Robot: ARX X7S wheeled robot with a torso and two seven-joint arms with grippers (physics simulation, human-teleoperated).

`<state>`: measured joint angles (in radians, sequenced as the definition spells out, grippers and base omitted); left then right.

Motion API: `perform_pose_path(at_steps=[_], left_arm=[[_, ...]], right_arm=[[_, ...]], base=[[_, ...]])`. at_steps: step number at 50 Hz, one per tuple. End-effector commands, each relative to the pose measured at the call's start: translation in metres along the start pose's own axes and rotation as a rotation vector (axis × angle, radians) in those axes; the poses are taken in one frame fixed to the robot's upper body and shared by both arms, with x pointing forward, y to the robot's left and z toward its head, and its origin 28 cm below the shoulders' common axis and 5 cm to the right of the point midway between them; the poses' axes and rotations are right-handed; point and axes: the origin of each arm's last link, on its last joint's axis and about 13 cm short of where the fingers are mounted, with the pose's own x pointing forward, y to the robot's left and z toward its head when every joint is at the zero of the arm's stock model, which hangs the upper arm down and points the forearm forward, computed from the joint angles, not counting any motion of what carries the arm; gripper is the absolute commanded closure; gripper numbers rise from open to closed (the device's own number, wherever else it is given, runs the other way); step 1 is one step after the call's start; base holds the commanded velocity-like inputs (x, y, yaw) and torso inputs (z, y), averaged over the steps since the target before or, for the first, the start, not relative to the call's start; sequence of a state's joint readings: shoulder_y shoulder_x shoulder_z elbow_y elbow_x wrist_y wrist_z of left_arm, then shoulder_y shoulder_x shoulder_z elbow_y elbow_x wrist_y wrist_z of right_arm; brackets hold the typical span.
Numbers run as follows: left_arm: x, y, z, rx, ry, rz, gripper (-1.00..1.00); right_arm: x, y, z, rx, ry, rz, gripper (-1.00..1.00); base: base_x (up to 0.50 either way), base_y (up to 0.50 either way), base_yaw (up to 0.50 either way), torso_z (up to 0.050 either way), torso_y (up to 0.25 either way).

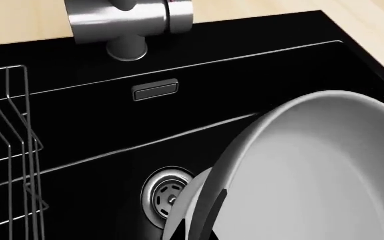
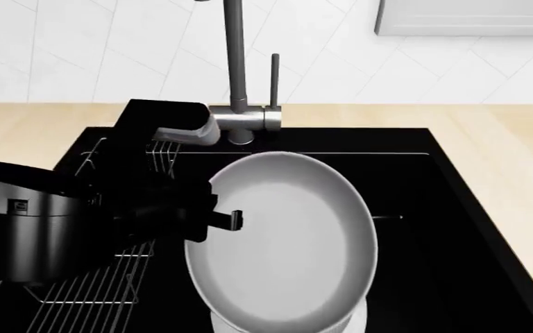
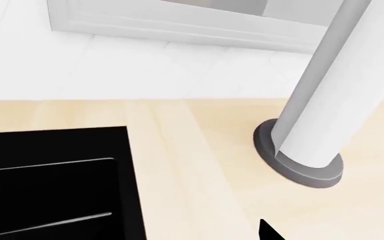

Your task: Stack the bowls in the sink.

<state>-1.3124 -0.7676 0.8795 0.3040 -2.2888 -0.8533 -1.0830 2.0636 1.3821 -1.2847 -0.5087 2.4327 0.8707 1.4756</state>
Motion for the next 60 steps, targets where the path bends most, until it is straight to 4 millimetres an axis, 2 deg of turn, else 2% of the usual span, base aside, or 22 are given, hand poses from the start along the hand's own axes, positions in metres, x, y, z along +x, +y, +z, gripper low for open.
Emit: perform_pose_path(at_steps=[1,42,60], left_arm=[[0.006,-0.003,0.0,0.002,0.014,0.006,1.0],[0.026,-0.008,-0.013,-0.015,0.087,-0.074,1.0],[0.033,-0.005,-0.019,-0.04,0.093,-0.048,1.0]], right_arm=[[0.0,-0.001,-0.002,0.005,0.001,-0.001,-1.0],[0.003,-0.001,-0.005,0.002,0.01,-0.003,-1.0],[0.003,-0.001,-0.009,0.001,0.015,-0.004,-1.0]], base=[[0.0,0.0,0.0,0.0,0.0],[0.0,0.0,0.0,0.0,0.0],[0.0,0.0,0.0,0.001,0.0]])
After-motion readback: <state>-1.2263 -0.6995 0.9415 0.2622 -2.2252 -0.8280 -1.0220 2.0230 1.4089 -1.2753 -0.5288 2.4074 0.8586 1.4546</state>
